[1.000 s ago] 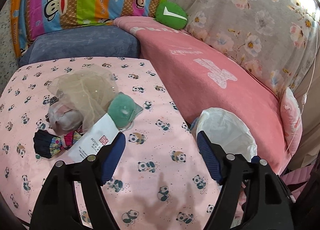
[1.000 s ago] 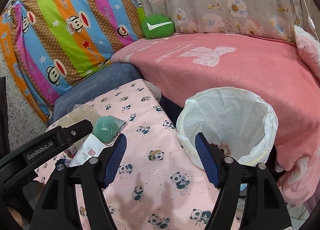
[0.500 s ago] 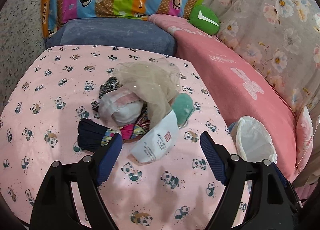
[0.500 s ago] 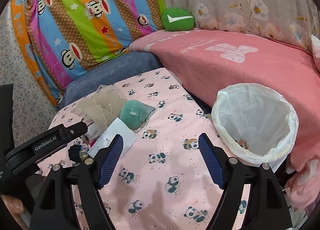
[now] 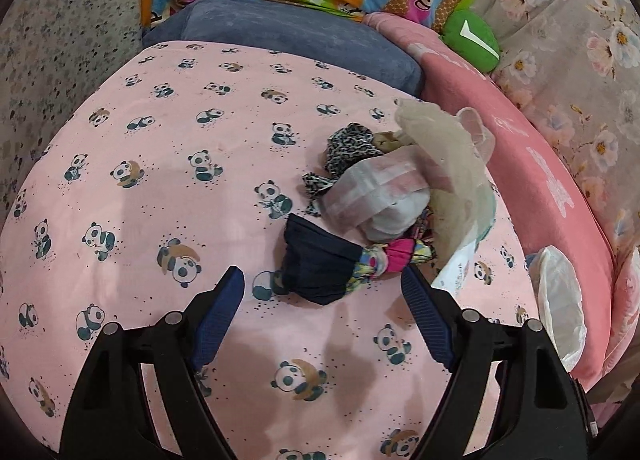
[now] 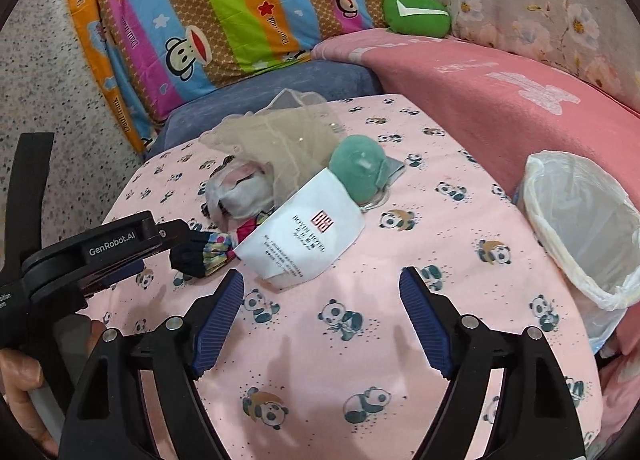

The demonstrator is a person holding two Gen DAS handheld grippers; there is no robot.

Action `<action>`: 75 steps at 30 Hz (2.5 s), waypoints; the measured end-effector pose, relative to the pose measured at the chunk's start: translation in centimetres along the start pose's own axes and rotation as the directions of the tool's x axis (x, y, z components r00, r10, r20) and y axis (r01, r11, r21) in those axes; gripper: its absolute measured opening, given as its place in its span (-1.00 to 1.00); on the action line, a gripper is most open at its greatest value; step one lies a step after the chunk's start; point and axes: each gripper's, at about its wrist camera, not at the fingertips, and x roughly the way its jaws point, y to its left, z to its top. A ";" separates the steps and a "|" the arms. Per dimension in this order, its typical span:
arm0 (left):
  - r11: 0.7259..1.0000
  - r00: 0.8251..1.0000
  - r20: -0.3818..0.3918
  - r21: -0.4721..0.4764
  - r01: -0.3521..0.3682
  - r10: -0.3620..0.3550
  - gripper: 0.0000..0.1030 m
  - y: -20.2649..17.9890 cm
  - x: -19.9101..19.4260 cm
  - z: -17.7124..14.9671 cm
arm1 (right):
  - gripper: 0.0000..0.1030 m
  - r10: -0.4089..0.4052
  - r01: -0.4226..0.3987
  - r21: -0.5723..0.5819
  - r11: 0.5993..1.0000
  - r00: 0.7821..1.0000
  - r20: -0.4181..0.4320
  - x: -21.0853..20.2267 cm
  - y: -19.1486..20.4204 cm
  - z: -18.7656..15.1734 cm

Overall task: Collect trash
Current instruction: 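Return both tools to the pile and close the left gripper on the navy cloth, then grasp the white BOYIN HOTEL packet with the right gripper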

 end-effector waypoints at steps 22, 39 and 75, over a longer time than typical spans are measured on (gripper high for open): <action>0.988 0.984 -0.104 -0.077 0.135 -0.143 0.06 1.5 4.8 0.7 | 0.19 -0.017 0.021 0.041 0.999 0.996 -0.092 8.2 1.0 0.0; 0.986 0.988 -0.033 0.069 0.152 -0.151 -0.78 -3.6 -0.3 -0.5 | -0.97 0.029 -0.026 0.144 0.989 0.999 -0.018 3.4 -3.2 0.6; 0.976 0.988 -0.050 0.155 0.150 -0.144 -0.78 -7.7 -1.3 -1.8 | -0.42 0.078 -0.059 0.237 0.970 0.995 -0.070 5.7 -7.1 -0.3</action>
